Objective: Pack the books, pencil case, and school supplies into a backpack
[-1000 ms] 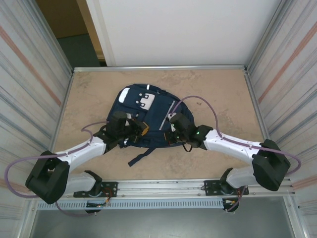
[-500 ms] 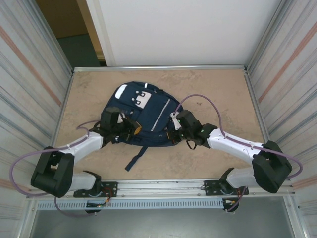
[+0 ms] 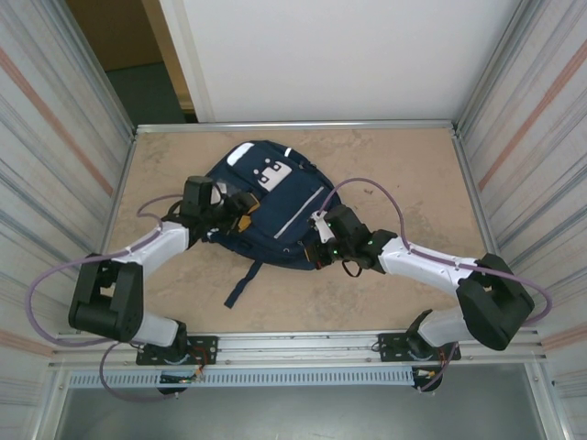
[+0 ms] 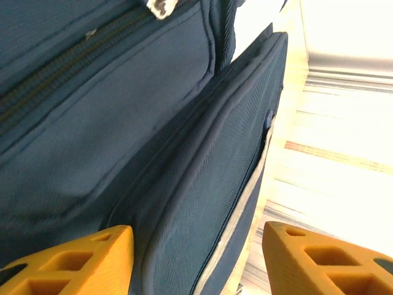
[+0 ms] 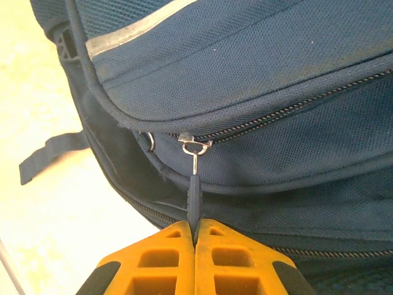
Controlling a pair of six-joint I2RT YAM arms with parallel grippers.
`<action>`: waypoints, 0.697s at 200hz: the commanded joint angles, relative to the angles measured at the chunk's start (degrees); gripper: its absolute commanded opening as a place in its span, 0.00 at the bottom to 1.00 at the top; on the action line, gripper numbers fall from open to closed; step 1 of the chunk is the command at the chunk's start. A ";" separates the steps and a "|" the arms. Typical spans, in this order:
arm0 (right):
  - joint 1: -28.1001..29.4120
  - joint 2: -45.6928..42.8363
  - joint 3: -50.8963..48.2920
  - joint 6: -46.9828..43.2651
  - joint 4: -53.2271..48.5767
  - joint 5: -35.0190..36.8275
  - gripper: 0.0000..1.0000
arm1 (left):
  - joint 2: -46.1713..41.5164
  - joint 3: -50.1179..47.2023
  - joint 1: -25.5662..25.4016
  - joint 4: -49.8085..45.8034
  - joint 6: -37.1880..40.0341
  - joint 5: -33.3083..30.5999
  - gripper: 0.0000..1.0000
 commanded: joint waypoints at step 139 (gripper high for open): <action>6.73 0.12 0.71 -0.06 1.14 -0.56 0.00 | -1.03 -7.07 -24.69 8.73 -14.26 -29.82 0.58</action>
